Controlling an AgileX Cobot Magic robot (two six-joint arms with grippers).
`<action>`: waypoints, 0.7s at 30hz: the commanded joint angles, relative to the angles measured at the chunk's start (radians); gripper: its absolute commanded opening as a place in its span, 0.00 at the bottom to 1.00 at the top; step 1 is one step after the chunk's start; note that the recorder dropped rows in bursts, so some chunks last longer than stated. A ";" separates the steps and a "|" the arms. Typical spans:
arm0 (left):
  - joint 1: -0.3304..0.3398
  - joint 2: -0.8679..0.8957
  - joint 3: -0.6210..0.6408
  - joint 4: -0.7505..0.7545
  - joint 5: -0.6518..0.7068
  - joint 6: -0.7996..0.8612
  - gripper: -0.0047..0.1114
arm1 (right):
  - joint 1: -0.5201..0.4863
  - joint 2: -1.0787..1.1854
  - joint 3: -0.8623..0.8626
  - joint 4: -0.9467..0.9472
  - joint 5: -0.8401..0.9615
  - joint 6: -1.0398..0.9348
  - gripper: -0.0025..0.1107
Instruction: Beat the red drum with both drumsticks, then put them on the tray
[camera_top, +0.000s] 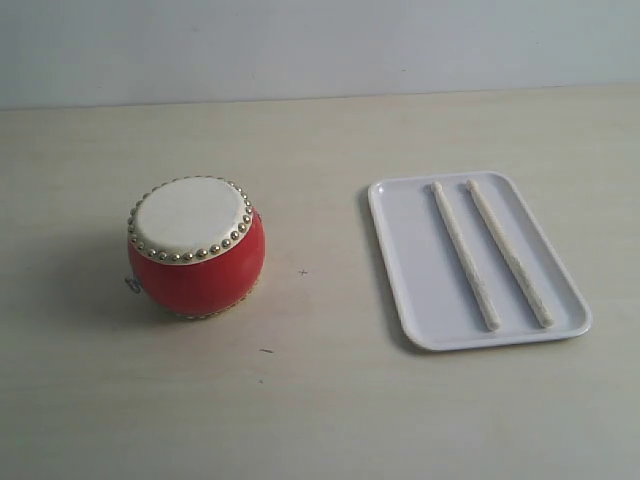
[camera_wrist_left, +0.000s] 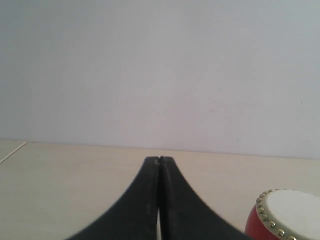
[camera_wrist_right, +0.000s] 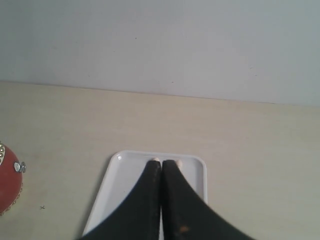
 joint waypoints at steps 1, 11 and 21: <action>0.001 -0.006 -0.001 -0.011 0.001 -0.007 0.04 | -0.004 -0.005 0.001 -0.009 -0.009 -0.002 0.02; 0.001 -0.006 -0.001 -0.011 0.001 -0.009 0.04 | -0.004 -0.005 0.001 -0.009 -0.009 -0.002 0.02; 0.001 -0.006 -0.001 -0.011 0.001 -0.007 0.04 | -0.004 -0.005 0.001 -0.015 -0.009 -0.009 0.02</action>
